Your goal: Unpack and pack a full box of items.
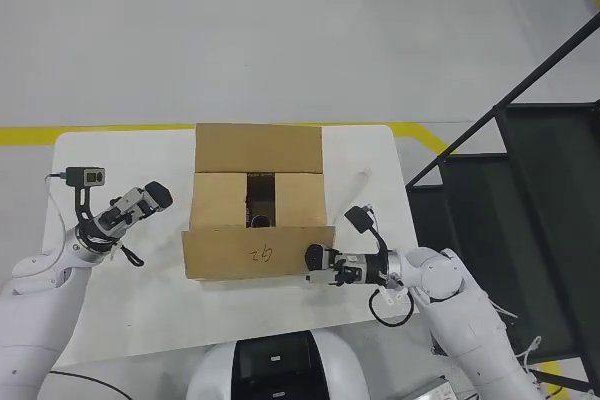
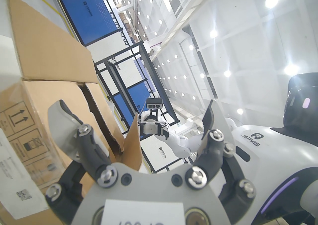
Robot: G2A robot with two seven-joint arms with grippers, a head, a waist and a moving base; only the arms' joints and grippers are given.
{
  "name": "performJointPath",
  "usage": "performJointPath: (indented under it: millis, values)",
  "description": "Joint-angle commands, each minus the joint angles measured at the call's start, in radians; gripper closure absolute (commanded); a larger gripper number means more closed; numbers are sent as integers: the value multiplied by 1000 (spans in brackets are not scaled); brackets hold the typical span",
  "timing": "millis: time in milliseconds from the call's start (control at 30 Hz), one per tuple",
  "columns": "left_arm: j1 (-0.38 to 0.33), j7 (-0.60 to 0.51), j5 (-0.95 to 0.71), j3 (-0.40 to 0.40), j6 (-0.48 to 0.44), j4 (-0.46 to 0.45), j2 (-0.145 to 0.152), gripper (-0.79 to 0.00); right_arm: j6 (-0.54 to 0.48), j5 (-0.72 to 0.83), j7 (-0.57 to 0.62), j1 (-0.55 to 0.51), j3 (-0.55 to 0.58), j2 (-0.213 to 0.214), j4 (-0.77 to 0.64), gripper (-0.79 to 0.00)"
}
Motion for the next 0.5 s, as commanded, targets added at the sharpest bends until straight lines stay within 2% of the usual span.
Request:
performJointPath:
  millis: [0,267,467]
  values:
    - [-26,2,8,6,-2,28,-3,-785,24,-26,-27,14,-15,-1,7,-785]
    - [-162,5,54,76,-5,137,-30,-785,96,-93,-92,57,-81,-6,17,-785]
    - [-170,2,58,81,-2,144,-31,-785,119,-106,-111,63,-103,-4,-4,-785]
